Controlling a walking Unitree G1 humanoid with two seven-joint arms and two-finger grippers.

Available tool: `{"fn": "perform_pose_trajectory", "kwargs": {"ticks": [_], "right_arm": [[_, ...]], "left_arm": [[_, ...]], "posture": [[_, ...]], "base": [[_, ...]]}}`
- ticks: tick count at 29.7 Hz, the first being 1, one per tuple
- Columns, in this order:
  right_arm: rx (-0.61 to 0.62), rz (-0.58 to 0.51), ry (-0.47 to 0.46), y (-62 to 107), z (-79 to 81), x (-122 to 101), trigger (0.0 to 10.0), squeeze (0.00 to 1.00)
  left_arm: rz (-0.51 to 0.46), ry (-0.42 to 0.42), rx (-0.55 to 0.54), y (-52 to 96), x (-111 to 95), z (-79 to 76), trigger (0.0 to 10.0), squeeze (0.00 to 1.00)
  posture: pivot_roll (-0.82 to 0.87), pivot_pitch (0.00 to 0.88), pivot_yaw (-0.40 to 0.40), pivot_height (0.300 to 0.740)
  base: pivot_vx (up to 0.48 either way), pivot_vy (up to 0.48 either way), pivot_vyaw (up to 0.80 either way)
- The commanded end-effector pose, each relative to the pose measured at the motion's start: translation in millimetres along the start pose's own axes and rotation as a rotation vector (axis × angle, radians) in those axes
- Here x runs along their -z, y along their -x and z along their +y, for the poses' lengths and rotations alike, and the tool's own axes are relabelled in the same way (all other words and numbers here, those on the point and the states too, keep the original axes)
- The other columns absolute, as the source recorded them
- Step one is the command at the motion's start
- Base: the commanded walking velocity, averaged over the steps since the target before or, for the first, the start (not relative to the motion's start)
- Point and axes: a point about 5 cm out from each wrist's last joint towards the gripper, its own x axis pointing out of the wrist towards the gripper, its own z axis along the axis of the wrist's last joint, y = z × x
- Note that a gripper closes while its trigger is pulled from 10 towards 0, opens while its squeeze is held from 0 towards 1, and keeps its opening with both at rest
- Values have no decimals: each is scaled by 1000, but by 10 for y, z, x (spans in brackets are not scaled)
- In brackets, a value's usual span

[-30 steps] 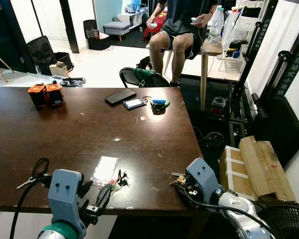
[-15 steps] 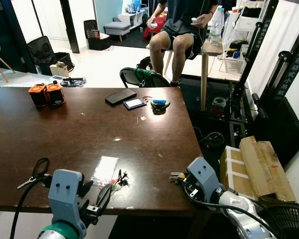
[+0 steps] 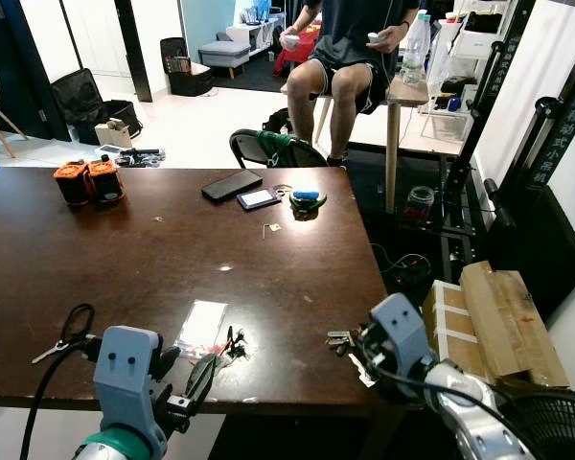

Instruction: Hang keys on a hook

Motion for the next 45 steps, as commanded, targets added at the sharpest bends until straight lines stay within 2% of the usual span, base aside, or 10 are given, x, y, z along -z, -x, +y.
{"fn": "perform_pose_trajectory", "kwargs": {"ticks": [1, 3, 14, 18, 24, 32, 33, 35, 36, 45], "right_arm": [[28, -28, -45, 4, -33, -16, 0, 0], [28, -28, -45, 4, -33, -16, 0, 0], [329, -294, -420, 7, -502, -433, 0, 0], [337, -329, -467, -4, -539, -513, 0, 0], [261, -358, -482, -65, -417, -625, 0, 0], [145, -399, -547, -173, -19, -762, 0, 0], [137, -404, -556, -187, 16, -788, 3333, 0], [133, -406, -560, -194, 34, -800, 3333, 0], [124, -408, -568, -203, 56, -818, 10000, 0], [70, -440, -610, -193, 133, -911, 10000, 0]], "left_arm": [[8, -5, 1, 19, 10, -1, 10000, 0], [8, -5, 1, 19, 10, -1, 10000, 0], [-13, 4, -13, 7, -29, 28, 10000, 0], [-17, 4, -18, -2, -40, 37, 10000, 0], [-36, 2, -46, -24, -63, 66, 10000, 0], [-96, 1, -166, -109, -167, 220, 10000, 0], [-103, 1, -169, -122, -187, 230, 10000, 0], [-107, 1, -170, -130, -195, 234, 10000, 0], [-109, -1, -173, -139, -205, 239, 10000, 0], [-109, -8, -206, -191, -223, 244, 10000, 0]], "posture": [[-98, 59, 110, 740], [-98, 59, 110, 740], [-95, 57, 118, 740], [-95, 57, 118, 740], [-100, 46, 117, 740], [-99, 10, 111, 740], [-99, 10, 111, 740], [-102, 3, 112, 740], [-102, 3, 112, 740], [-106, 0, 112, 740]], "base": [[0, 0, 0], [0, 0, 0], [0, 0, 0], [0, 0, 0], [0, 0, 0], [0, 0, 0], [0, 0, 0], [0, 0, 0], [0, 0, 0], [0, 0, 0]]}}
